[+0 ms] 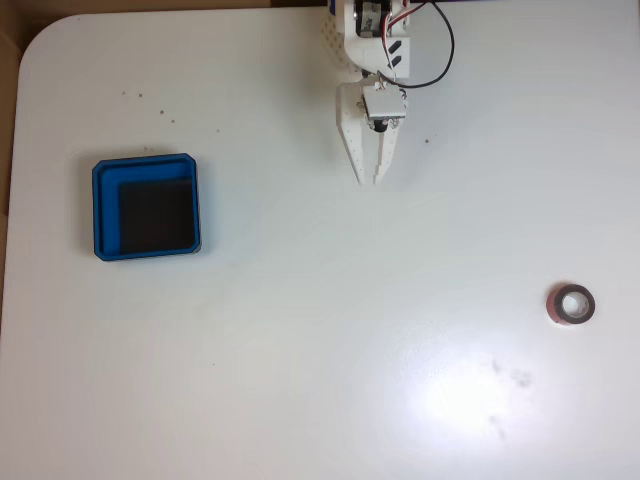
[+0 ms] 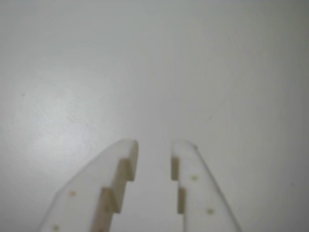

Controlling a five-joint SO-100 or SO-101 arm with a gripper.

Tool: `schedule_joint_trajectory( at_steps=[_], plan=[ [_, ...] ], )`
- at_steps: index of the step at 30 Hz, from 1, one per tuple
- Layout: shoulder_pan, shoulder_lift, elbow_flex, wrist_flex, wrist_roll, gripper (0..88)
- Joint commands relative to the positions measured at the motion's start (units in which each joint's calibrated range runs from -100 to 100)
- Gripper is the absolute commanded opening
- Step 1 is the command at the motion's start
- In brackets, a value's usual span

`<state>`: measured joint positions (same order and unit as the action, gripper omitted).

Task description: Pick the red roll and drop it in the blue box

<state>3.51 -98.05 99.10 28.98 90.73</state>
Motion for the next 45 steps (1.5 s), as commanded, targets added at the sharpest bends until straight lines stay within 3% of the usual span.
schedule_joint_trajectory(
  at_steps=[1, 23, 31, 45],
  plan=[
    [-0.2, -0.4, 0.8, -0.6, 0.2, 0.7],
    [-1.2, -0.4, 0.8, -0.6, 0.2, 0.7],
    [-12.4, -0.5, 0.8, -0.6, -0.1, 0.7],
    [-20.8, -0.5, 0.8, -0.7, -0.3, 0.7]
  ],
)
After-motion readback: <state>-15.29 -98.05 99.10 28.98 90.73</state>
